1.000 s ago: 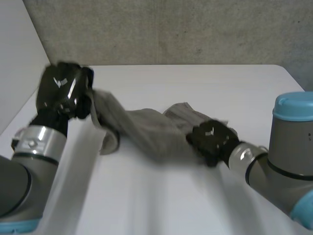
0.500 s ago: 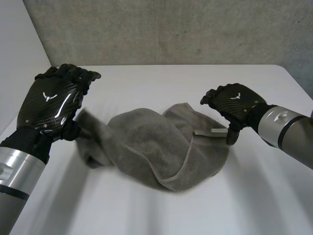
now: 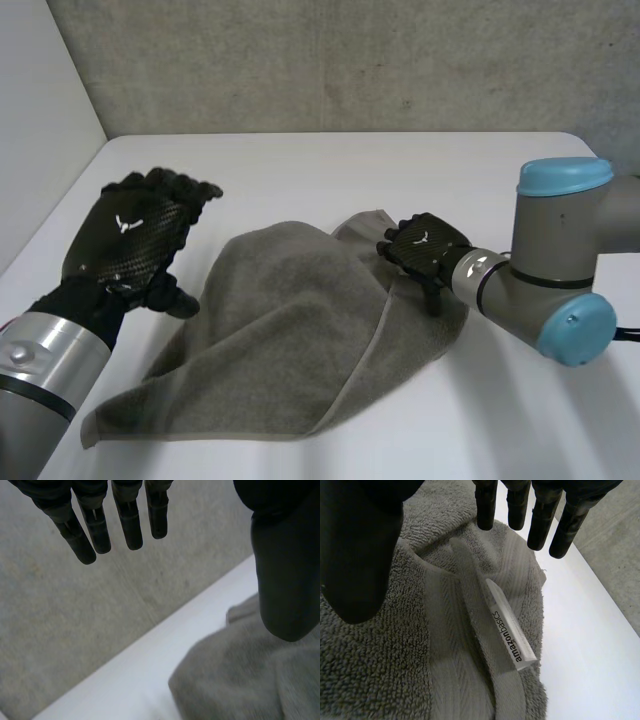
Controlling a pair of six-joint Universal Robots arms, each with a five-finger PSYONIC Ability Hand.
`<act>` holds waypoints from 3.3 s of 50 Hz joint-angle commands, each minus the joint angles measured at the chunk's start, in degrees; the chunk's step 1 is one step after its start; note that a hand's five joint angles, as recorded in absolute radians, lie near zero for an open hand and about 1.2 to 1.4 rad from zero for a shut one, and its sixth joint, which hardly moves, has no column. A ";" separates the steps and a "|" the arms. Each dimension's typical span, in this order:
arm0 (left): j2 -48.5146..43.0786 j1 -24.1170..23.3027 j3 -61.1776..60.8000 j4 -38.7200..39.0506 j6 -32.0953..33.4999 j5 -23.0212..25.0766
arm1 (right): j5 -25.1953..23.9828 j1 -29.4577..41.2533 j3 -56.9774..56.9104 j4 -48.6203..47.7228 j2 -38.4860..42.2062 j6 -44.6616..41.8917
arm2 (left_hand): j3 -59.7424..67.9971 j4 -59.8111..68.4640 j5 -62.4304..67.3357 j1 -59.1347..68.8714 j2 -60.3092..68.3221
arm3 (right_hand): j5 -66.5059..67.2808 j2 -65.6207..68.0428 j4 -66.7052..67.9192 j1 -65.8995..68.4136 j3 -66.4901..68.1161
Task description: Fold the towel.
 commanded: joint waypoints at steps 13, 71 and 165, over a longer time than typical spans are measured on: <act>2.37 0.20 -8.19 -3.32 5.57 -2.68 | 9.99 2.19 -8.43 -1.69 7.80 2.60 | -2.60 -3.73 -11.66 -3.38 -3.69 | 23.41 23.24 22.80 23.06 23.29; -18.02 -5.87 -10.83 8.81 4.78 1.19 | 0.85 -26.82 13.80 -14.61 -5.38 42.06 | 6.48 5.36 -2.58 5.70 5.40 | 65.77 65.60 65.17 65.42 65.65; -53.71 -30.65 40.15 -1.73 -10.69 -39.24 | -11.01 -13.19 15.29 -7.84 -9.07 14.12 | 29.19 28.06 20.13 28.41 28.11 | 65.77 65.60 65.17 65.42 65.65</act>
